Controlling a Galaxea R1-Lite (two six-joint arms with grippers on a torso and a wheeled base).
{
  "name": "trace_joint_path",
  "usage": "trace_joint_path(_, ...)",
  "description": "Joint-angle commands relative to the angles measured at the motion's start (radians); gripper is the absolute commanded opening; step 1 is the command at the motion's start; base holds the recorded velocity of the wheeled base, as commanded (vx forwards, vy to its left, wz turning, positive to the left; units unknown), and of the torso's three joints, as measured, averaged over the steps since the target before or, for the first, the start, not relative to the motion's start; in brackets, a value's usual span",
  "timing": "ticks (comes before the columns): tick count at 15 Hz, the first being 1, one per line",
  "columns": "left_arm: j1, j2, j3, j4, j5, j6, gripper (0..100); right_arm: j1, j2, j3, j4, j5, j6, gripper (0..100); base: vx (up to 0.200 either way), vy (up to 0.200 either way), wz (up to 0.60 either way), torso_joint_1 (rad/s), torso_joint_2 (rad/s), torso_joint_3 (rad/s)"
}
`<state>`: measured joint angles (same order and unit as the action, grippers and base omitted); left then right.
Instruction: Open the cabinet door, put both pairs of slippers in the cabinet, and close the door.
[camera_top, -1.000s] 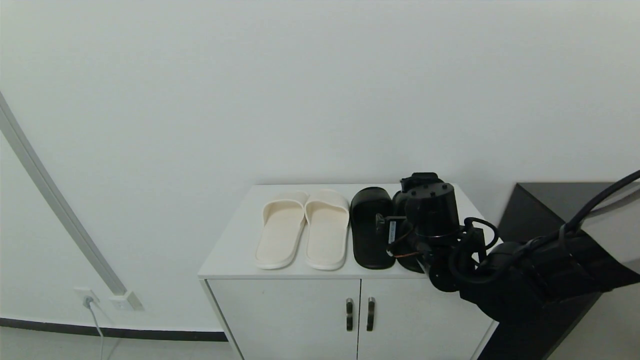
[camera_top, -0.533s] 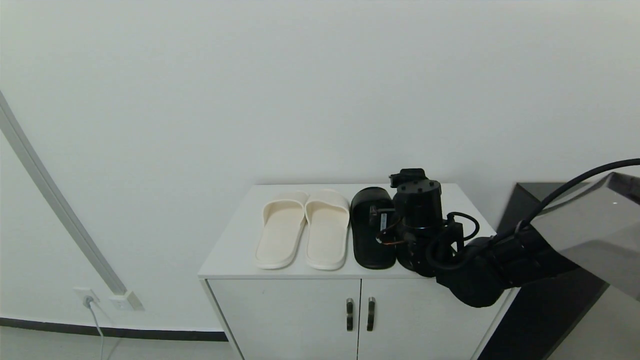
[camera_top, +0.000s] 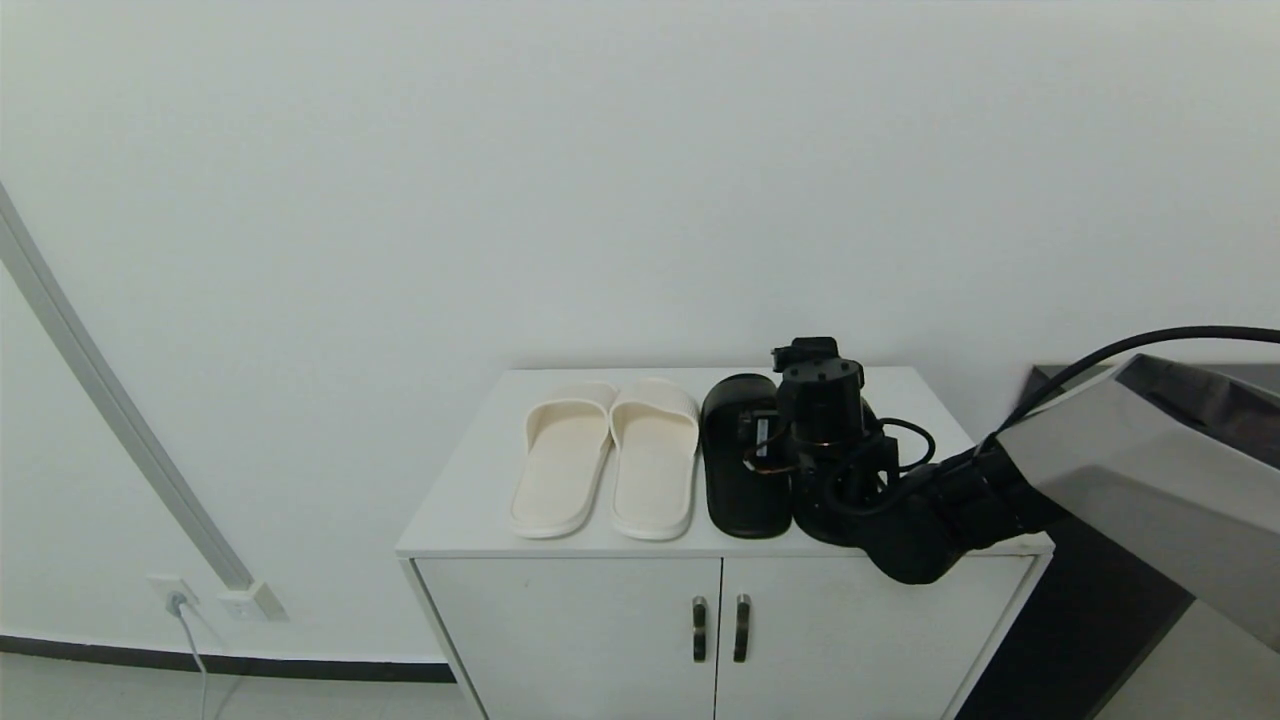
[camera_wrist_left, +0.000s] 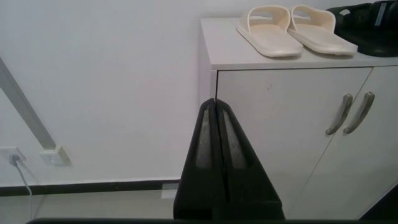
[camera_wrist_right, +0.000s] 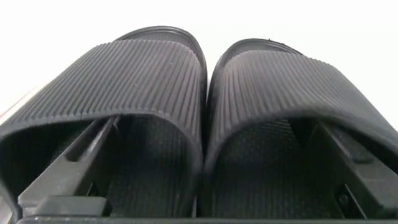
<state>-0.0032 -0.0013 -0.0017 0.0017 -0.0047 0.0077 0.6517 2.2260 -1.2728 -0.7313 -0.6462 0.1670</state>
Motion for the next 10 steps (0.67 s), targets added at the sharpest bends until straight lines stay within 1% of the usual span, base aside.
trace_joint_path(1, 0.0, 0.001, 0.0, 0.0, 0.0, 0.0, 0, -0.003, 0.011, -0.011, 0.0, 0.0, 0.0, 100, 0.0, 0.0, 0.0, 0.0, 0.0, 0.0)
trace_joint_path(2, 0.0, 0.001, 0.0, 0.0, 0.0, 0.0, 0, -0.003, 0.011, -0.014, 0.0, 0.0, 0.002, 0, 0.0, 0.0, 0.0, 0.0, 0.0, 0.0)
trace_joint_path(10, 0.0, 0.001, 0.0, 0.0, -0.001, 0.0, 0, -0.003, -0.006, -0.019, 0.0, -0.004, 0.0, 0, 0.0, 0.0, 0.0, 0.0, 0.0, 0.0)
